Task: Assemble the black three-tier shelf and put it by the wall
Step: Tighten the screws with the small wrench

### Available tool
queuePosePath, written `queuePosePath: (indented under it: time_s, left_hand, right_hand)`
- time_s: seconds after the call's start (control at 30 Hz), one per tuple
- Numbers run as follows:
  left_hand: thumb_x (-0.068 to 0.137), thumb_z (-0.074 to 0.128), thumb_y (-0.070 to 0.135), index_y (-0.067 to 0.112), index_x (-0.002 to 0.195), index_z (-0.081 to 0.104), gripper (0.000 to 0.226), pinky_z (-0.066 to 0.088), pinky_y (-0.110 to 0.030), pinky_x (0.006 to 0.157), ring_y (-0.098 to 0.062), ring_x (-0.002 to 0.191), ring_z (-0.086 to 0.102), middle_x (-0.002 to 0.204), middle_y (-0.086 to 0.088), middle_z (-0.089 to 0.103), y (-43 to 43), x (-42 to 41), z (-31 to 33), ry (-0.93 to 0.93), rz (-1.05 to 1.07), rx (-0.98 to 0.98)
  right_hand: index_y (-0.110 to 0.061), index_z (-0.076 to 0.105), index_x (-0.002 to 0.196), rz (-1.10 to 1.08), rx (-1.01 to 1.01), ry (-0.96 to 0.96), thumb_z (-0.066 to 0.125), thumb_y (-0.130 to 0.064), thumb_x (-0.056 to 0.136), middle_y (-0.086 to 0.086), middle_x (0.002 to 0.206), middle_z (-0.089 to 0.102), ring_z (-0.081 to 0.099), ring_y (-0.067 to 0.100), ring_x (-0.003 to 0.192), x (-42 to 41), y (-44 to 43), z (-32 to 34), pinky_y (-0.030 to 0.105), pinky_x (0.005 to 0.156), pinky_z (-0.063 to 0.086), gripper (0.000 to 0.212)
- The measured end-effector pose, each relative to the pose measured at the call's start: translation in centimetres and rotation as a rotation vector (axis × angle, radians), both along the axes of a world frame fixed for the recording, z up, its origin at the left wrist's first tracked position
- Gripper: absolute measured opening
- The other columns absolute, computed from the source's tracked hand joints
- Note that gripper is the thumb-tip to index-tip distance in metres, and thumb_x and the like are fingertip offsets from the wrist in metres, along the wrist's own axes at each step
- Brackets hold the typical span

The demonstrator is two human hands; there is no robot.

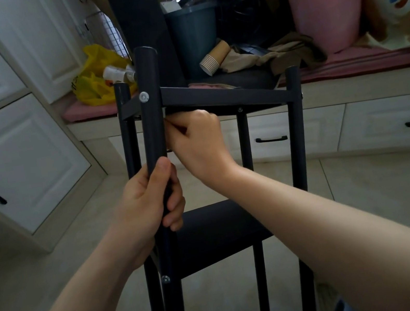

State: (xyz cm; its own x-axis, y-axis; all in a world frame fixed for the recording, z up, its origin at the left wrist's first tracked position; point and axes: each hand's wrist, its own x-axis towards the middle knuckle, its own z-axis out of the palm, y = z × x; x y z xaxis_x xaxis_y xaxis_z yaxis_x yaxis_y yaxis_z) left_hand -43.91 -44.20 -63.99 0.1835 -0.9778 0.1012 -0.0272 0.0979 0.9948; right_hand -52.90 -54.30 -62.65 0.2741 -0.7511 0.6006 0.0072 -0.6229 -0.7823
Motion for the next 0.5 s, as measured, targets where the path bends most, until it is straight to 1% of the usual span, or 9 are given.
queuePosePath:
  time_s: [0.13, 0.27, 0.33, 0.4, 0.5]
  left_hand:
    - [0.085, 0.051, 0.059, 0.012, 0.086, 0.047, 0.047, 0.034, -0.021, 0.038, -0.009, 0.037, 0.032, 0.053, 0.002, 0.038, -0.2, 0.2, 0.0, 0.008, -0.009, 0.005]
    - [0.086, 0.053, 0.061, 0.014, 0.084, 0.049, 0.046, 0.033, -0.02, 0.037, -0.009, 0.037, 0.031, 0.053, 0.002, 0.037, -0.3, 0.6, 0.1, 0.028, -0.018, 0.024]
    - [0.082, 0.059, 0.066, 0.014, 0.083, 0.05, 0.052, 0.033, -0.021, 0.037, -0.009, 0.037, 0.031, 0.053, 0.001, 0.037, -0.4, 0.7, 0.2, 0.041, -0.031, 0.028]
    - [0.076, 0.06, 0.064, 0.013, 0.085, 0.05, 0.053, 0.033, -0.021, 0.037, -0.009, 0.037, 0.031, 0.053, 0.001, 0.037, -0.3, 0.7, 0.2, 0.039, -0.045, 0.024]
    - [0.083, 0.056, 0.061, 0.012, 0.086, 0.049, 0.05, 0.034, -0.021, 0.038, -0.009, 0.037, 0.032, 0.053, 0.001, 0.038, -0.3, 0.7, 0.1, 0.021, -0.057, 0.008]
  right_hand:
    - [-0.009, 0.07, 0.072, 0.005, -0.012, 0.081, 0.059, -0.01, 0.096, -0.004, 0.059, 0.061, 0.057, 0.011, 0.053, -1.2, -0.2, 0.0, 0.025, 0.056, 0.046, 0.026]
    - [-0.008, 0.069, 0.068, 0.007, 0.011, 0.089, 0.06, -0.009, 0.094, -0.013, 0.048, 0.051, 0.047, 0.005, 0.044, -1.9, -0.2, 0.2, 0.013, 0.047, 0.034, 0.028]
    - [-0.009, 0.068, 0.065, -0.006, 0.021, 0.071, 0.06, -0.008, 0.093, -0.014, 0.044, 0.046, 0.046, 0.003, 0.042, -2.1, -0.2, 0.5, 0.011, 0.047, 0.032, 0.029]
    - [-0.009, 0.068, 0.065, -0.016, 0.016, 0.061, 0.061, -0.009, 0.093, -0.014, 0.043, 0.045, 0.045, 0.003, 0.041, -2.2, -0.2, 0.8, 0.011, 0.047, 0.032, 0.029]
    - [-0.01, 0.065, 0.059, -0.041, -0.011, 0.048, 0.061, -0.008, 0.092, -0.013, 0.044, 0.045, 0.044, 0.006, 0.042, -1.9, -0.2, 1.1, 0.012, 0.048, 0.032, 0.033]
